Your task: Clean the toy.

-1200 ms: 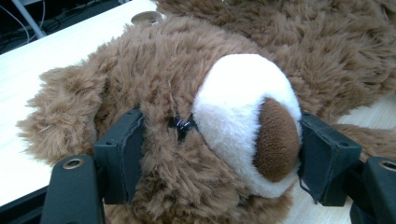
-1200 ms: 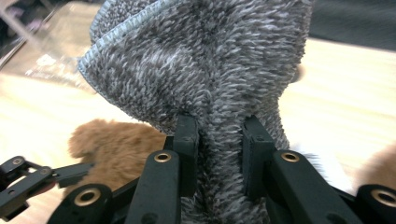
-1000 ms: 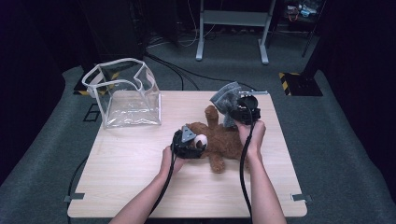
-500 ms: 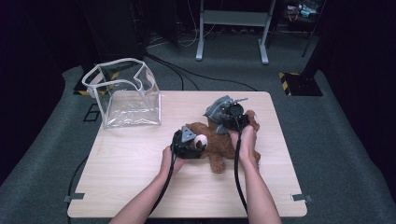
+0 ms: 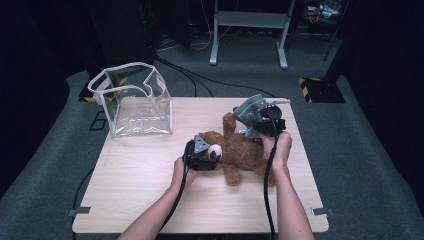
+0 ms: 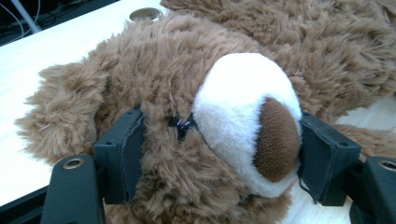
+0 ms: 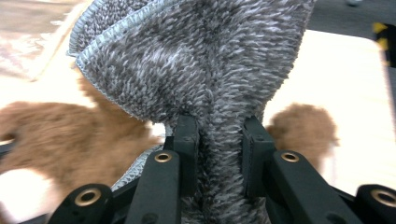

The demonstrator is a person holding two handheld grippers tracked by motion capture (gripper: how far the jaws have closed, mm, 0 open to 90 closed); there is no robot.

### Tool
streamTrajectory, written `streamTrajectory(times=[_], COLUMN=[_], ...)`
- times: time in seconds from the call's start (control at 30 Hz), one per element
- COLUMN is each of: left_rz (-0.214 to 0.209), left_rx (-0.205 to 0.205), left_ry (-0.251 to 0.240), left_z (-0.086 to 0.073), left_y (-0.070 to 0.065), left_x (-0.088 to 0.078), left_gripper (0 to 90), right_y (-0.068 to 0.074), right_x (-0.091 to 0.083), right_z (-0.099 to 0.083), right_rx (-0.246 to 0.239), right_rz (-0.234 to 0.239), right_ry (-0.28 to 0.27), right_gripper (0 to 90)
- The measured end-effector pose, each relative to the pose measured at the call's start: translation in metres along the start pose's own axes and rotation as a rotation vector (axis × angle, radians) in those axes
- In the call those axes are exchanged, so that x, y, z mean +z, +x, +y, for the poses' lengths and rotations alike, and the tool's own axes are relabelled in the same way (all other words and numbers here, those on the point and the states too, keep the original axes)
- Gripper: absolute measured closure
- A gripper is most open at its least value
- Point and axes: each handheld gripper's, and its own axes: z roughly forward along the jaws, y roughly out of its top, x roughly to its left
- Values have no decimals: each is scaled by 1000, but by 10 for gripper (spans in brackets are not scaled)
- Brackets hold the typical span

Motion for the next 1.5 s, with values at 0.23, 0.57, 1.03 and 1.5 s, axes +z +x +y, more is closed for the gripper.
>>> streamTrajectory(times=[0.23, 0.57, 1.03, 1.5], left_rz=[-5, 1, 3, 5], left_rx=[3, 7, 5, 12], left_ry=[7, 0, -2, 2], left_z=[0, 0, -1, -1], left_y=[0, -1, -1, -1], left_x=[-1, 0, 0, -1], left_gripper=[259, 259, 259, 260], right_y=[33, 22, -21, -12], right_x=[25, 33, -6, 21], right_z=[-11, -17, -13, -21], right_rx=[-82, -97, 33, -60], right_rz=[67, -13, -12, -39], right_ry=[60, 86, -31, 102], right_gripper=[722, 724, 721, 719])
